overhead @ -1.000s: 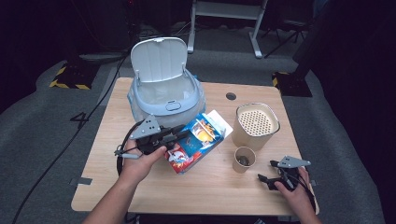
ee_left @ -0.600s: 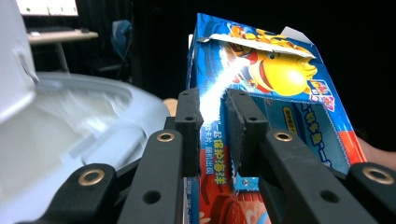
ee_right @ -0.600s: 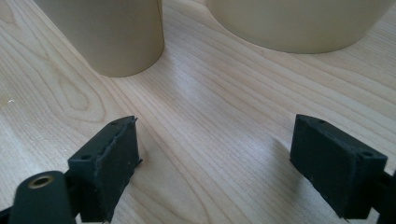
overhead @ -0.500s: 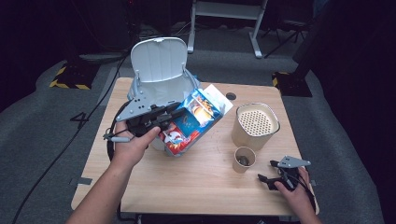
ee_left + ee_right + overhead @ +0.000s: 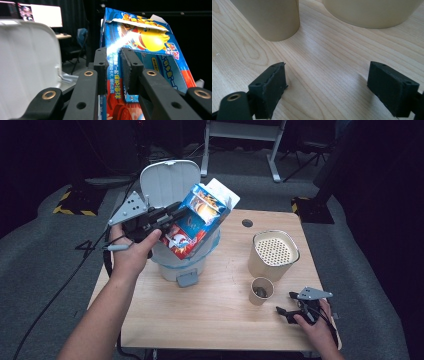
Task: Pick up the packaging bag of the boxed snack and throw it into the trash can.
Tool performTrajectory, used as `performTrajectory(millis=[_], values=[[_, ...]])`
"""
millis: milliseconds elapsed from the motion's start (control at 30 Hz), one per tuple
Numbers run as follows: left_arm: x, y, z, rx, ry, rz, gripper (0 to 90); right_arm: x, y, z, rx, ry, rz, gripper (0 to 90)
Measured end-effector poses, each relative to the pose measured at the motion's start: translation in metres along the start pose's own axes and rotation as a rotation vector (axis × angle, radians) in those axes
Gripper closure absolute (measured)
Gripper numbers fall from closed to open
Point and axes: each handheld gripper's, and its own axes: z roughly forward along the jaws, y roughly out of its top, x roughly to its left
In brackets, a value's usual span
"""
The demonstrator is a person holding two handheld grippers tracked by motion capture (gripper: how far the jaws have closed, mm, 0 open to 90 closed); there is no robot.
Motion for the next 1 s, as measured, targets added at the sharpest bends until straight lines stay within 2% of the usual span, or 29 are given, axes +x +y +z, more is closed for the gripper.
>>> performTrajectory(millis=[300,733,867,1000], values=[[0.021,0.015,-0.002,-0.064,0.089,0.0,75.8,0.0,0.0,0.0,0.0,0.0,-0.001,15.4],[0.037,0.018,-0.002,-0.096,0.221,-0.001,75.8,0.0,0.0,0.0,-0.001,0.0,-0.001,15.4],[0.041,0.016,0.0,-0.09,0.271,-0.007,75.8,0.0,0.0,0.0,-0.001,0.0,-0.001,15.4],[0.046,0.014,0.004,-0.078,0.298,-0.015,75.7,0.0,0.0,0.0,-0.001,0.0,-0.001,15.4]])
